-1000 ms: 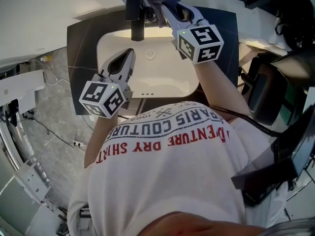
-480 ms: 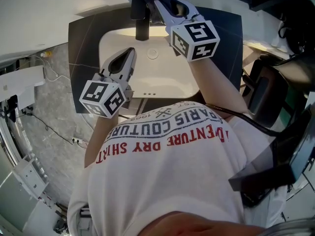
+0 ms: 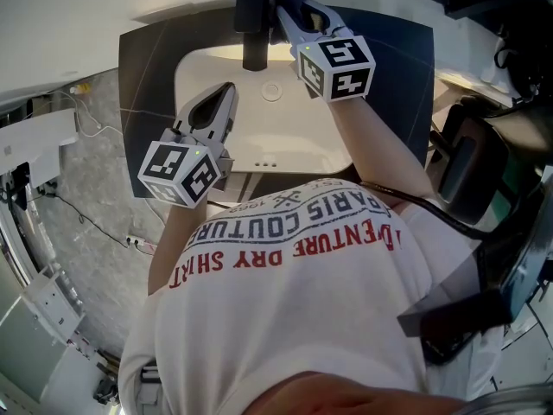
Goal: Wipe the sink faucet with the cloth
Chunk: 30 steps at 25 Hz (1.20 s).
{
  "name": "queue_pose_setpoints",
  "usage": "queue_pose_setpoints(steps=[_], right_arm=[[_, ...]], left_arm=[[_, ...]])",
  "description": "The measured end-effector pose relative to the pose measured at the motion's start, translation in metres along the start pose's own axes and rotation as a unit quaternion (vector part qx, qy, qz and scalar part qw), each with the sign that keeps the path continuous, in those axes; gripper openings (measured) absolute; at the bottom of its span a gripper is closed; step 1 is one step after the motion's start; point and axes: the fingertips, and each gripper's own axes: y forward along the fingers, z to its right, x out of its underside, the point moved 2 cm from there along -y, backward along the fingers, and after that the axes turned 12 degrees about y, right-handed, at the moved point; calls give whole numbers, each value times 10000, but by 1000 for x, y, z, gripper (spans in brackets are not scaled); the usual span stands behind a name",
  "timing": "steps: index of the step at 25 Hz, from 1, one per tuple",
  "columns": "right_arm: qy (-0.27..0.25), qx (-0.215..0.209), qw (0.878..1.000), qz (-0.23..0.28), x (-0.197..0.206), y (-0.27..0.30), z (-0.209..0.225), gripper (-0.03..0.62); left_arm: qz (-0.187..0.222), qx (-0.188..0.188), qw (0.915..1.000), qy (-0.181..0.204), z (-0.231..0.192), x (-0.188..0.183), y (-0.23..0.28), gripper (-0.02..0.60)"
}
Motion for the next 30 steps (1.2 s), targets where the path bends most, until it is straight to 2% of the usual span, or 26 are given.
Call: queue_pose_setpoints(steps=[10,15,20,30], right_arm=[[-83,479,9932,-1055,67,21,29,69],[-304,567,9874,-1442,80,26,33,69],[-377,539,9871,-1457,72,20,31,69],[-760,270,9930,-863,44,-38,7,69]], left_arm=[[-39,-67,10000,-7,-11,10,1,1],[-57,-73,10000,-6,-13,11,1,0],[-25,-85,10000,25,-9,6,-2,1],[139,22,9999,94,13,4,-8,0]])
